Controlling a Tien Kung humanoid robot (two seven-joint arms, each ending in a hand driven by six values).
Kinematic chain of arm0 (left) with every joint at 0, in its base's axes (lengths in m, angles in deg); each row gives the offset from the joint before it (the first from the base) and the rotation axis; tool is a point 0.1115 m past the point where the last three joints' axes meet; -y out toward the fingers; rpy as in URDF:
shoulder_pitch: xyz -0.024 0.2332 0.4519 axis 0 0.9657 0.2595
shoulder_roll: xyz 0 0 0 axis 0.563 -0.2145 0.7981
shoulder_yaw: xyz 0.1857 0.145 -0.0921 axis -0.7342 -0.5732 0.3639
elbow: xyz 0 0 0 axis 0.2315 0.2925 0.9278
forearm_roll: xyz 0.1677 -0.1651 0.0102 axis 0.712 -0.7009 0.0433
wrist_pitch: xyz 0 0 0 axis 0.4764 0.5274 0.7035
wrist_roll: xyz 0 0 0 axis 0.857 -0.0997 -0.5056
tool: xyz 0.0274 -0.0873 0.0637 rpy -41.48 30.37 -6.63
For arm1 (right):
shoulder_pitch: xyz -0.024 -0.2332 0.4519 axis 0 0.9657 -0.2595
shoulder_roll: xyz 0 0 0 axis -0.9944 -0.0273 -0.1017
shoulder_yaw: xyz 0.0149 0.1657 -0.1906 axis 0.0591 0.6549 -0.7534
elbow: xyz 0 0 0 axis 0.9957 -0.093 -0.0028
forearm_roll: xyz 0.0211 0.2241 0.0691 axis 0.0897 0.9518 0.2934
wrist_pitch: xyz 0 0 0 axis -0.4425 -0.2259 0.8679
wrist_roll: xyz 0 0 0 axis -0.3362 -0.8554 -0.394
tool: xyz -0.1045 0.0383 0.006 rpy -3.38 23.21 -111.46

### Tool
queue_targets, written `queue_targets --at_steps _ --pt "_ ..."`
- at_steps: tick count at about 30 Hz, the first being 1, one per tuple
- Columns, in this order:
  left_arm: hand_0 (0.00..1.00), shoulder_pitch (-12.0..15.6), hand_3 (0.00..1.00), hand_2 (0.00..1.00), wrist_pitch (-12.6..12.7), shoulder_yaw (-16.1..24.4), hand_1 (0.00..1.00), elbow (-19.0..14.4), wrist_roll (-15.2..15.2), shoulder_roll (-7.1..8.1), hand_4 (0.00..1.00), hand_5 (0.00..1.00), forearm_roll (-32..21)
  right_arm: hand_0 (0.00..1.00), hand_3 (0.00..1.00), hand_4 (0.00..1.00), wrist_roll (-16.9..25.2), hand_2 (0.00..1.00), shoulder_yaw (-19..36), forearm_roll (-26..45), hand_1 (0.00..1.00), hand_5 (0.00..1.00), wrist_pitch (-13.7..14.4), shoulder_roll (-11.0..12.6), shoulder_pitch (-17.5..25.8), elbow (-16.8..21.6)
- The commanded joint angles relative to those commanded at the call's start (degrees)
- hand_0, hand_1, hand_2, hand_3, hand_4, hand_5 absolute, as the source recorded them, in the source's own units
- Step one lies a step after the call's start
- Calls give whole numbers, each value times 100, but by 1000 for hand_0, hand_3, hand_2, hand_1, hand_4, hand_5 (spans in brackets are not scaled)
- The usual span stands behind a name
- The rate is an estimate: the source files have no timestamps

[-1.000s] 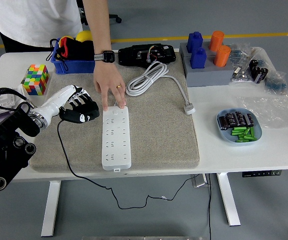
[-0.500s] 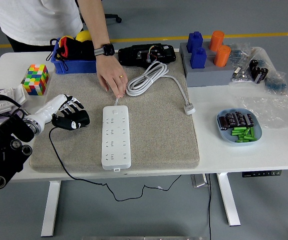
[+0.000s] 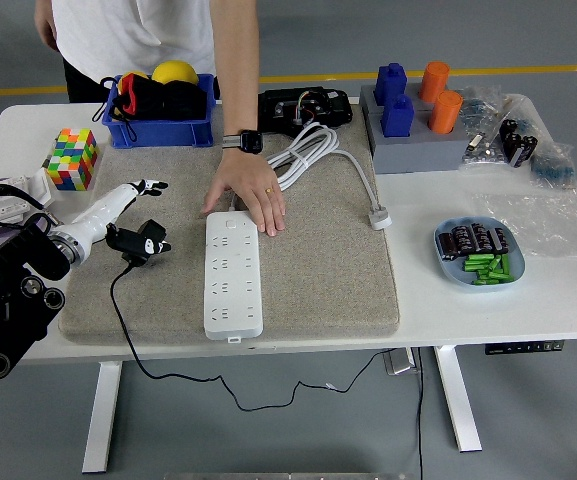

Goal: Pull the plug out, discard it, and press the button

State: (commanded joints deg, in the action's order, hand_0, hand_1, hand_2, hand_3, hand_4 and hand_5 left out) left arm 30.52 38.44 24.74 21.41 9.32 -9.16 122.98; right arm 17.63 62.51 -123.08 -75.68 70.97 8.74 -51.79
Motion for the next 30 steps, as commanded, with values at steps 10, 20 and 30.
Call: queue_targets --at_steps 10,20,30 --pt "221 -401 729 432 -226 -757 341 -478 328 -30 415 2 -620 728 642 742 1 659 11 3 678 583 0 1 -17 8" --pt "88 -999 738 250 -189 -1345 120 -65 643 -250 363 2 -677 728 642 743 -1 659 -47 22 678 583 -2 40 -25 2" --pt "17 -1254 694 114 -565 -1648 27 119 1330 -379 77 2 -786 728 642 742 -5 659 -113 49 678 583 -5 62 -43 -2"
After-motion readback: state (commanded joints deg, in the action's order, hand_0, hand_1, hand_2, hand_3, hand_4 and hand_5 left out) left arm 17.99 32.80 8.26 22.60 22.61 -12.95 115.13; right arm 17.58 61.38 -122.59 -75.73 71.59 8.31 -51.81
